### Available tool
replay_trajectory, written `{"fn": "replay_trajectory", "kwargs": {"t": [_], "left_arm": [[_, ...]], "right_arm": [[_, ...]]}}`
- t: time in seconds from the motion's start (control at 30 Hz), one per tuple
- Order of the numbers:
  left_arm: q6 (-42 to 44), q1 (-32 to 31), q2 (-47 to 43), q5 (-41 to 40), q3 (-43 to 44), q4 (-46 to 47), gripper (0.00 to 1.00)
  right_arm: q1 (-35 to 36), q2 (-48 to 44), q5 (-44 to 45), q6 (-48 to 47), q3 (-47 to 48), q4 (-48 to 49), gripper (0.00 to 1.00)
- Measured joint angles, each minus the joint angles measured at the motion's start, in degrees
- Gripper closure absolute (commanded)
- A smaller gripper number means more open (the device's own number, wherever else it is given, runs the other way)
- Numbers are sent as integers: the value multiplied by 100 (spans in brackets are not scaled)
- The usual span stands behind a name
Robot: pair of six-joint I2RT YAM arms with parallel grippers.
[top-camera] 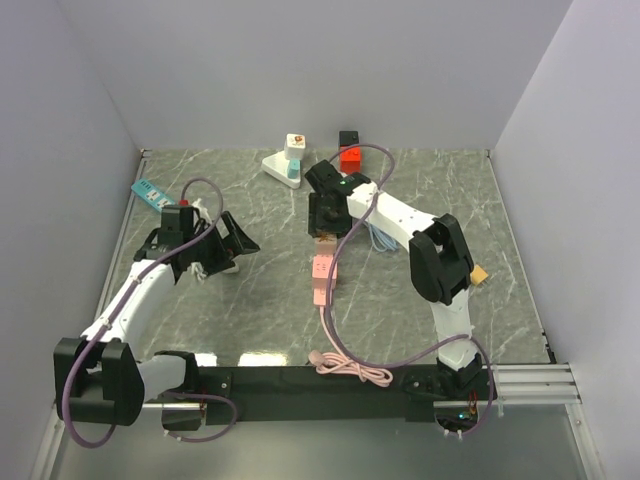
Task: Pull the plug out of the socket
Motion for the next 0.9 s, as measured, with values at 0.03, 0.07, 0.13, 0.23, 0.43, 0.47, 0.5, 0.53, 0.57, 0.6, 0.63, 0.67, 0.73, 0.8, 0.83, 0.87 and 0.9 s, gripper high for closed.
{"fn": "replay_trajectory", "kwargs": {"t": [0.03,0.07,0.13,0.23,0.43,0.47,0.5,0.53,0.57,0.6,0.63,0.67,0.73,0.8,0.83,0.87,0.9], "left_arm": [[-24,-46,26,-2,-2,57,1],[-46,-87,48,-4,-9,111,1],[-111,-173,122,-11,-33,225,1],[-164,-302,267,-37,-68,354,1],[-267,-479,463,-63,-83,494,1],[-280,-498,468,-74,-85,507,1],[-284,-509,468,-85,-85,518,1],[-286,-525,468,-101,-87,535,1],[-286,-540,470,-118,-92,562,1],[-291,-557,485,-133,-96,588,1],[-299,-586,505,-151,-118,654,1],[-308,-614,531,-157,-142,706,1],[-361,-730,619,-177,-221,826,1],[-411,-892,743,-192,-293,946,1],[-437,-1008,822,-197,-326,1023,1],[-459,-1115,898,-197,-348,1108,1],[-490,-1235,990,-197,-358,1196,1]], "right_arm": [[-7,-9,-26,-17,-13,13,37],[-15,-9,-50,-44,-20,26,33],[-28,-15,-83,-81,-48,59,28],[-28,-4,-197,-166,-107,101,21],[-11,227,-269,-236,-153,-31,38],[-9,249,-267,-208,-146,-44,57],[-2,254,-249,-188,-136,-63,69],[-2,254,-223,-184,-122,-79,91],[0,254,-205,-175,-120,-81,100],[0,251,-197,-179,-120,-81,100],[0,229,-210,-184,-146,-63,100],[0,192,-260,-192,-203,-11,100],[-15,-17,-529,-271,-518,286,100],[-94,-376,-1064,-348,-1005,632,100],[-136,-553,-1360,-385,-1189,743,100],[-184,-699,-1685,-422,-1325,868,100],[-232,-793,-2009,-452,-1377,946,100]]}}
